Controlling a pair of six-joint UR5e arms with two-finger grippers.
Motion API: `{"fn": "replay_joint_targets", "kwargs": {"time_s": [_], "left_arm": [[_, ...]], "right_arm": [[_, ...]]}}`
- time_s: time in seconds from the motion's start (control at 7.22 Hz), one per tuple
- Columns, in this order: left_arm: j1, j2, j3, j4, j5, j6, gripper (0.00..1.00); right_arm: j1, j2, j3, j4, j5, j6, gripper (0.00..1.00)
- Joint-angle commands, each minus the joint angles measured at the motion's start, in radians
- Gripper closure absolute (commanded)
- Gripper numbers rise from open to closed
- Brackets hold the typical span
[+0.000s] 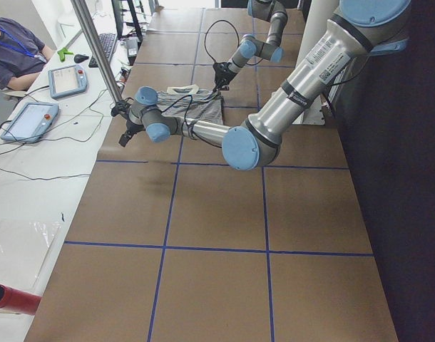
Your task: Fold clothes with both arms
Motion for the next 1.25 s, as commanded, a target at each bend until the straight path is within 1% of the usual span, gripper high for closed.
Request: {"fn": "replay_joint_targets", "kwargs": {"time_s": [0.0, 0.14, 0.28, 0.42, 0.55, 0.69, 0.97, 1.11], "left_arm": [[0.002, 0.0, 0.0, 0.0, 0.0, 0.0, 0.0], [0.002, 0.0, 0.001, 0.0, 0.001, 0.0, 0.0], [0.002, 0.0, 0.001, 0.0, 0.001, 0.0, 0.0], [0.002, 0.001, 0.001, 0.001, 0.001, 0.0, 0.0], [0.002, 0.0, 0.001, 0.0, 0.001, 0.0, 0.0], [0.004, 0.0, 0.001, 0.001, 0.0, 0.0, 0.0], [0.004, 0.0, -0.002, 0.0, 0.0, 0.0, 0.0], [0.004, 0.0, -0.008, 0.0, 0.0, 0.0, 0.0]], "right_arm": [[0.003, -0.139, 0.097, 0.003, 0.0, 0.048, 1.0], [0.001, -0.167, 0.116, 0.003, 0.001, 0.118, 1.0], [-0.011, -0.174, 0.116, 0.003, 0.002, 0.169, 1.0], [-0.019, -0.178, 0.115, 0.003, 0.003, 0.212, 0.89], [-0.023, -0.171, 0.118, 0.006, 0.006, 0.234, 0.01], [-0.019, -0.171, 0.156, 0.006, 0.03, 0.233, 0.0], [0.111, -0.168, 0.214, 0.013, 0.237, 0.217, 0.0], [0.147, -0.159, 0.211, 0.03, 0.282, 0.231, 0.0]]}}
